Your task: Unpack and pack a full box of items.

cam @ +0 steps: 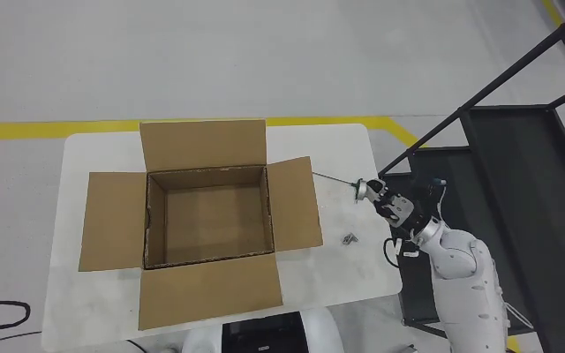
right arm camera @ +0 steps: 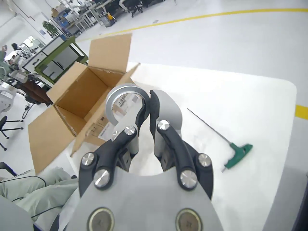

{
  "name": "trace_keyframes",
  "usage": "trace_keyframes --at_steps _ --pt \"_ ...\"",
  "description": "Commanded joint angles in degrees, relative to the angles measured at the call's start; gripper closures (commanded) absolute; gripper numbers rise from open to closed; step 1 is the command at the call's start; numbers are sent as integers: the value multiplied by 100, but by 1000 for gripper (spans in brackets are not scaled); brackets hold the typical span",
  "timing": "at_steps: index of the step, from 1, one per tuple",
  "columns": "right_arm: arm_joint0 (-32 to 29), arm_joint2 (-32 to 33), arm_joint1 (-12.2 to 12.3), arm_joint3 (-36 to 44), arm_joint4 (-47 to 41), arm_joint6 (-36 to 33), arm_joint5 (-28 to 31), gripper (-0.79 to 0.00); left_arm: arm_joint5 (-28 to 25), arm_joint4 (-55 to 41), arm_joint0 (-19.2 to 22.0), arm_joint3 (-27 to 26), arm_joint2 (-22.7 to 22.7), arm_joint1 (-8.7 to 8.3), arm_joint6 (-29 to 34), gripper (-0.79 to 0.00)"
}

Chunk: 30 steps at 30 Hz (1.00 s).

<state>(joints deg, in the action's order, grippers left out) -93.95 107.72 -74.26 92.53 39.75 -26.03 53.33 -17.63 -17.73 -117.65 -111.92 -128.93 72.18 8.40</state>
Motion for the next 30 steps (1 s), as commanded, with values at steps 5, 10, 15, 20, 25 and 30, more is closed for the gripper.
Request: trace_keyframes --at_steps 5,10,15,20,25,30 --pt "-61 -98 57 -223 492 -57 -168 0 1 0 1 0 0 0 0 -785" --pt "23 -381 70 -343 1265 128 -530 0 1 0 1 0 0 0 0 -785" --pt "214 -687 66 -655 1998 640 -972 0 1 0 1 0 0 0 0 -785" --pt "412 -921 77 -823 2587 953 -1403 0 1 0 1 0 0 0 0 -785" --pt "573 -1248 92 -860 3457 1138 -1850 0 1 0 1 0 0 0 0 -785" --pt "784 -1554 110 -1063 4250 1150 -2288 0 1 0 1 0 0 0 0 -785"
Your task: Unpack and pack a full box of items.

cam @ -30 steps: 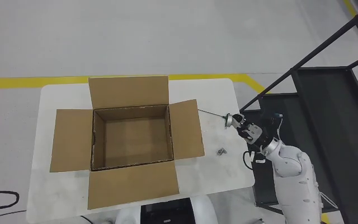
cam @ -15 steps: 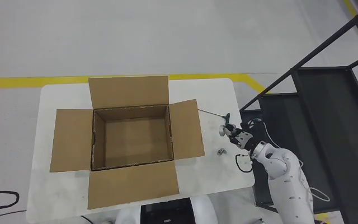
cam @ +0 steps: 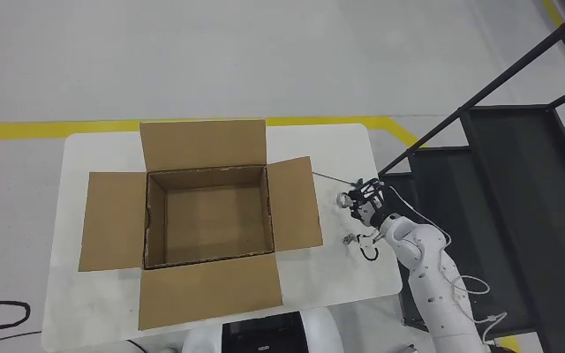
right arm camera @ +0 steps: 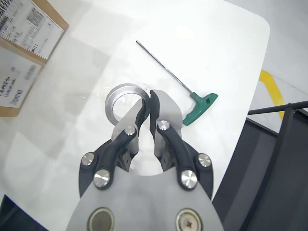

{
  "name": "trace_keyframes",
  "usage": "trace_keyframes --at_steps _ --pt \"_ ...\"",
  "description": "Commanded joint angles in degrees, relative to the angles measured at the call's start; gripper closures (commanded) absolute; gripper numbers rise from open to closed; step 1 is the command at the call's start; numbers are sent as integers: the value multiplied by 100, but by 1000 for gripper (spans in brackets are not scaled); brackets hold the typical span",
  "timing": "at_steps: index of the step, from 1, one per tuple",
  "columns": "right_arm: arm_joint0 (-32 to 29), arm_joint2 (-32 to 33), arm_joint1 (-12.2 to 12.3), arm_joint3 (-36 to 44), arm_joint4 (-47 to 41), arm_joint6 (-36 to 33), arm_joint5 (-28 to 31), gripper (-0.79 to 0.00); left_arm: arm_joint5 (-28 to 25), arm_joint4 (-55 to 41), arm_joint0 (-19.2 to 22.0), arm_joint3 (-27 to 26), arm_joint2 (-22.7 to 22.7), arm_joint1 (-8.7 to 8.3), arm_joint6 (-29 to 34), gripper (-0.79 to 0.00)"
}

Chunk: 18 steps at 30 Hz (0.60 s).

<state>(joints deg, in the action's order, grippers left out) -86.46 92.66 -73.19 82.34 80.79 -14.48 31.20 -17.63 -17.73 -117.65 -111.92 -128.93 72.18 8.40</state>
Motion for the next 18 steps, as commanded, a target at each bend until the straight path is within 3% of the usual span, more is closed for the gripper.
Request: trace_keyframes --at_steps 1,10,18 --pt "77 -100 4 -104 249 4 -142 0 1 0 1 0 0 0 0 -785" --pt "340 -371 42 -596 1188 23 -829 0 1 0 1 0 0 0 0 -785" --pt "373 -548 74 -716 1518 -71 -839 0 1 0 1 0 0 0 0 -785"
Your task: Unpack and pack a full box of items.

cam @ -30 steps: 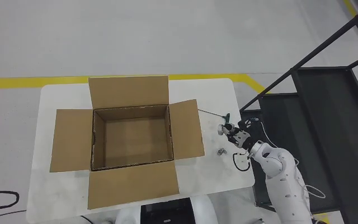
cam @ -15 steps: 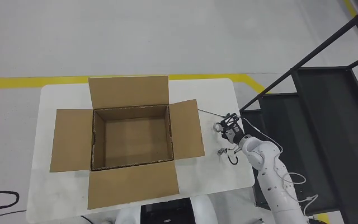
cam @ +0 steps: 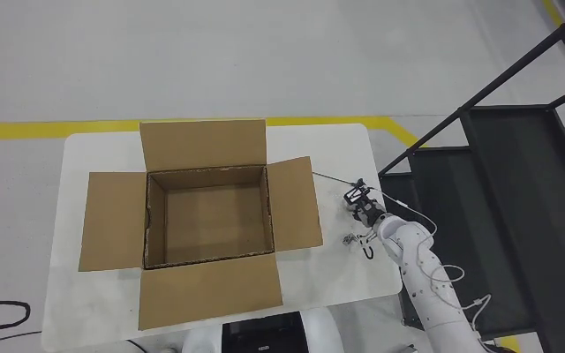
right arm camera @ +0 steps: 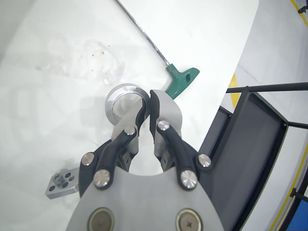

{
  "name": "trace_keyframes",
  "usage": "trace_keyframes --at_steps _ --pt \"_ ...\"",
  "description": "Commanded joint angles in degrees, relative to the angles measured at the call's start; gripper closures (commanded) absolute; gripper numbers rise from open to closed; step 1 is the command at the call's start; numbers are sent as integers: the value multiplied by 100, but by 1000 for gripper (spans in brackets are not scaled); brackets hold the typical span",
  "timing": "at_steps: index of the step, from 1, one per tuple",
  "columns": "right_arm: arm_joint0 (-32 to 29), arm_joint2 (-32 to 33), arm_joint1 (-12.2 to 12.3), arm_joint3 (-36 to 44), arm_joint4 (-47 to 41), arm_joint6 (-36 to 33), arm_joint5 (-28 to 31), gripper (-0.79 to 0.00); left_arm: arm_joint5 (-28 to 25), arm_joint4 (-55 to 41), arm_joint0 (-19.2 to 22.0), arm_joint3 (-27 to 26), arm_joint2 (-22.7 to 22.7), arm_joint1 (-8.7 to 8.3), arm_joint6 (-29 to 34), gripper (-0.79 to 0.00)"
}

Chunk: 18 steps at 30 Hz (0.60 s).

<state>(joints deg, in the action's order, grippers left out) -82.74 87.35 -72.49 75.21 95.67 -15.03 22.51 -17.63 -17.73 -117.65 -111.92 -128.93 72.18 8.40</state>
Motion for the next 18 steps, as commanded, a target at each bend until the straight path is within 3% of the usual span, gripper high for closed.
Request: trace_keyframes --at_steps 1,8,9,11,18 --pt "-4 -34 11 4 61 -25 71 0 1 0 1 0 0 0 0 -785" --pt "-145 -13 67 251 169 -106 260 -12 1 0 1 0 0 0 0 -785" --pt "-160 -9 74 289 194 -140 253 -219 1 0 1 0 0 0 0 -785" --pt "-199 1 84 367 203 -184 236 -785 1 0 1 0 0 0 0 -785" --pt "-364 6 122 625 280 -350 252 -785 1 0 1 0 0 0 0 -785"
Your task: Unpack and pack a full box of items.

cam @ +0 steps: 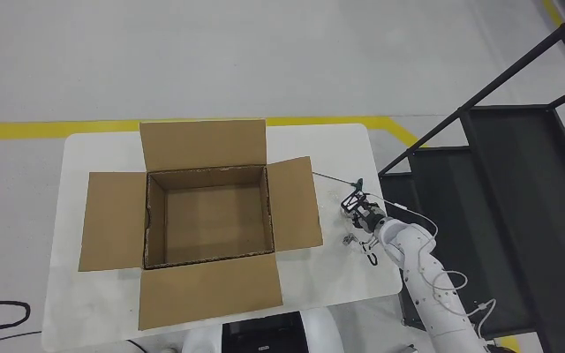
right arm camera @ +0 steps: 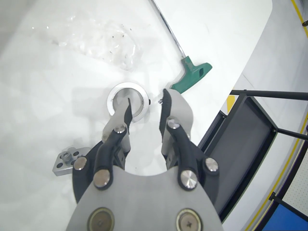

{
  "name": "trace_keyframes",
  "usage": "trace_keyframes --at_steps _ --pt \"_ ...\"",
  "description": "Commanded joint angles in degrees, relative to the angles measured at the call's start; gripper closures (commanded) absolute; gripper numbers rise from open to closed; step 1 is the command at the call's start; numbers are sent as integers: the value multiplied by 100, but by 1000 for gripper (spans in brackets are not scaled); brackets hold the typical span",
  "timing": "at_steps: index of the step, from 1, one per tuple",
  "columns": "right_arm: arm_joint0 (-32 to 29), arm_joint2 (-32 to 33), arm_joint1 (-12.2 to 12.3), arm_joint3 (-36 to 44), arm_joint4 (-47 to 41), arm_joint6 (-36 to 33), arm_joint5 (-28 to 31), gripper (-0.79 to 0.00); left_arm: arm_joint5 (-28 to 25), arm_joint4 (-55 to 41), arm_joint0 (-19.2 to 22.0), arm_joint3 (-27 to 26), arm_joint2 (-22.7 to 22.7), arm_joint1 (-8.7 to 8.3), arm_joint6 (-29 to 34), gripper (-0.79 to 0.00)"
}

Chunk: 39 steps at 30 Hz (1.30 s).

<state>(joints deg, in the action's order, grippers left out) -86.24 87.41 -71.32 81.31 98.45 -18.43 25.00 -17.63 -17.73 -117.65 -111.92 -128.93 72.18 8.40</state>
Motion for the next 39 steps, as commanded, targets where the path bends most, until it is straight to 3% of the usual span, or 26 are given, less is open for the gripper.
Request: trace_keyframes --at_steps 1,6,17,24,29,39 --pt "-32 7 7 40 -27 -11 10 -785 1 0 1 0 0 0 0 -785" --pt "-191 279 24 304 -1084 69 499 -785 1 0 1 0 0 0 0 -785" --pt "-677 1402 210 939 -3796 -650 2180 -785 1 0 1 0 0 0 0 -785" --pt "-863 1686 352 1030 -5297 -960 3262 -785 1 0 1 0 0 0 0 -785" --pt "-945 1548 475 1245 -5820 -1162 3300 -785 1 0 1 0 0 0 0 -785" --pt "-919 1509 511 1253 -5890 -1159 3300 -785 1 0 1 0 0 0 0 -785"
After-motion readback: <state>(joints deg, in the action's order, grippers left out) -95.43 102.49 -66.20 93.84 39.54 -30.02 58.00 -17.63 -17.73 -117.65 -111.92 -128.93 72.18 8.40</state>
